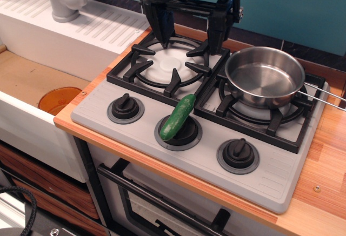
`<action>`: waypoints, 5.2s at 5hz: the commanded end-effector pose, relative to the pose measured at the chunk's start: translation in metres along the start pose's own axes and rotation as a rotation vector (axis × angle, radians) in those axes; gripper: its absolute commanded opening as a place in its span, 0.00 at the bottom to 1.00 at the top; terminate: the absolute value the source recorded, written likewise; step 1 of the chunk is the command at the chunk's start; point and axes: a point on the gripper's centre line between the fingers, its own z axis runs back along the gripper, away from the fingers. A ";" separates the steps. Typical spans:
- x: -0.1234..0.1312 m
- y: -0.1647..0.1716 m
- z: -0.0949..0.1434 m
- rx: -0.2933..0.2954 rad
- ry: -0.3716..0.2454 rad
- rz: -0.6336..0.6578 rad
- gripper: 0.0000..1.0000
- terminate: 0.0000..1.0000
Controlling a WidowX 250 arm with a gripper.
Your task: Put pickle in pot or pan an put pot or pan on stove
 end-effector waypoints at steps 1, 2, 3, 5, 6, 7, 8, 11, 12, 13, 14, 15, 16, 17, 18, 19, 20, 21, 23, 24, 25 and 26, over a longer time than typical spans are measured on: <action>0.000 0.000 0.000 0.000 0.000 0.000 1.00 0.00; -0.008 0.005 -0.017 -0.016 -0.041 -0.005 1.00 0.00; -0.013 0.008 -0.033 -0.029 -0.070 -0.007 1.00 0.00; -0.018 0.014 -0.056 -0.046 -0.126 -0.018 1.00 0.00; -0.020 0.017 -0.067 -0.048 -0.151 -0.023 1.00 0.00; -0.023 0.017 -0.075 -0.055 -0.174 -0.025 1.00 0.00; -0.025 0.017 -0.080 -0.049 -0.192 -0.027 1.00 0.00; -0.034 0.009 -0.092 -0.036 -0.226 -0.010 0.00 0.00; -0.035 0.006 -0.090 -0.037 -0.224 -0.007 0.00 0.00; -0.033 0.004 -0.088 -0.035 -0.222 -0.002 0.00 0.00; -0.031 0.002 -0.083 -0.046 -0.210 0.002 0.00 0.00; -0.028 -0.002 -0.063 -0.061 -0.167 0.013 0.00 0.00; -0.023 -0.016 -0.027 -0.009 -0.126 0.041 0.00 0.00; -0.015 -0.039 0.000 0.023 -0.080 0.083 0.00 0.00; -0.005 -0.063 0.016 0.042 -0.053 0.124 0.00 0.00; 0.016 -0.088 0.015 0.051 -0.058 0.153 0.00 0.00; 0.040 -0.098 0.003 0.041 -0.068 0.155 0.00 0.00; 0.067 -0.097 -0.008 0.020 -0.062 0.141 0.00 0.00; 0.086 -0.080 -0.013 0.002 -0.055 0.117 0.00 0.00; 0.085 -0.073 -0.020 -0.015 -0.058 0.112 0.00 0.00; 0.082 -0.079 -0.034 -0.020 -0.070 0.120 0.00 0.00; 0.079 -0.086 -0.044 -0.010 -0.103 0.132 0.00 0.00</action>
